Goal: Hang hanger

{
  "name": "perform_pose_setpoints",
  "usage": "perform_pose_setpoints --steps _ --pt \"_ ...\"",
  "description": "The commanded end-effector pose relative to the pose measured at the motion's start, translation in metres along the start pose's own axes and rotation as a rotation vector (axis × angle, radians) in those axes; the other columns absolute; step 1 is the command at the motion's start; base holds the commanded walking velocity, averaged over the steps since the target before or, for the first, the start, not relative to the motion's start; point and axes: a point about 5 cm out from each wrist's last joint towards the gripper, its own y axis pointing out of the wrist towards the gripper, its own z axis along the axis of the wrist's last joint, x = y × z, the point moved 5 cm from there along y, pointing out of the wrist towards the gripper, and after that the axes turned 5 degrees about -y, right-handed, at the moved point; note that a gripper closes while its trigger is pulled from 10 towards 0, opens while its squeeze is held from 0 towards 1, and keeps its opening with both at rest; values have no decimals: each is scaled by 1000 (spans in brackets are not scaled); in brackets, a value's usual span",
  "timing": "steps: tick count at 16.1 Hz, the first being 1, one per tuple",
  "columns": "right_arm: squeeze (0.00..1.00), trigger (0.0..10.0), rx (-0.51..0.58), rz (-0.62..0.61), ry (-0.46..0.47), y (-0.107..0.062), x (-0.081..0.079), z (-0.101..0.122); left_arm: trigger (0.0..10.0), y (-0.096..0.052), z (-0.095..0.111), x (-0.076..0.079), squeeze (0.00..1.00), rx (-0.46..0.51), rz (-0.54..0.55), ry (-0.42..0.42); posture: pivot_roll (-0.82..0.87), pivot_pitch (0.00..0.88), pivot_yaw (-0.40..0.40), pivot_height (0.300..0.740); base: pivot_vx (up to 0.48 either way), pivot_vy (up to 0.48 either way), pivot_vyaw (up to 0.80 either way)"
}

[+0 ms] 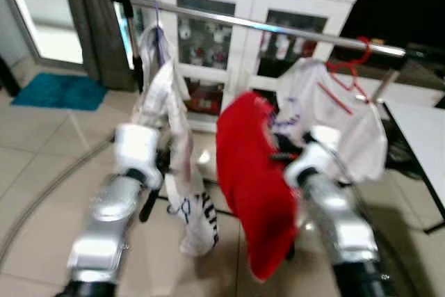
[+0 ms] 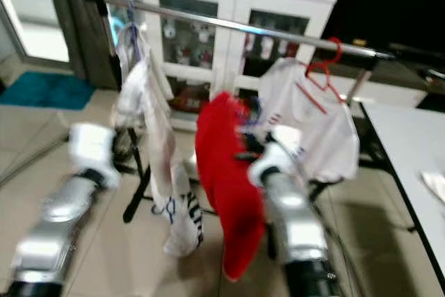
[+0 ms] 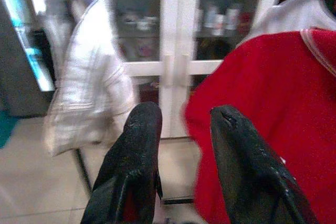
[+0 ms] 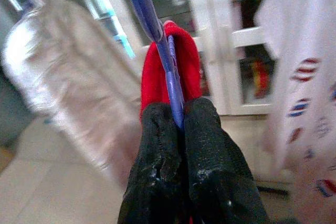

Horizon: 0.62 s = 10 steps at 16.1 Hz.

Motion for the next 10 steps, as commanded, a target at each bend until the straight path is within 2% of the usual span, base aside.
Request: perform_pose_setpoints --steps 1,10 --pt "0 10000 79 21 -8 4 -8 21 10000 -2 4 -10 0 8 28 18 60 0 -93 740 368 0 0" --pt "0 10000 82 22 -9 6 -9 21 10000 0 5 -9 0 7 21 29 62 0 -92 740 367 0 0"
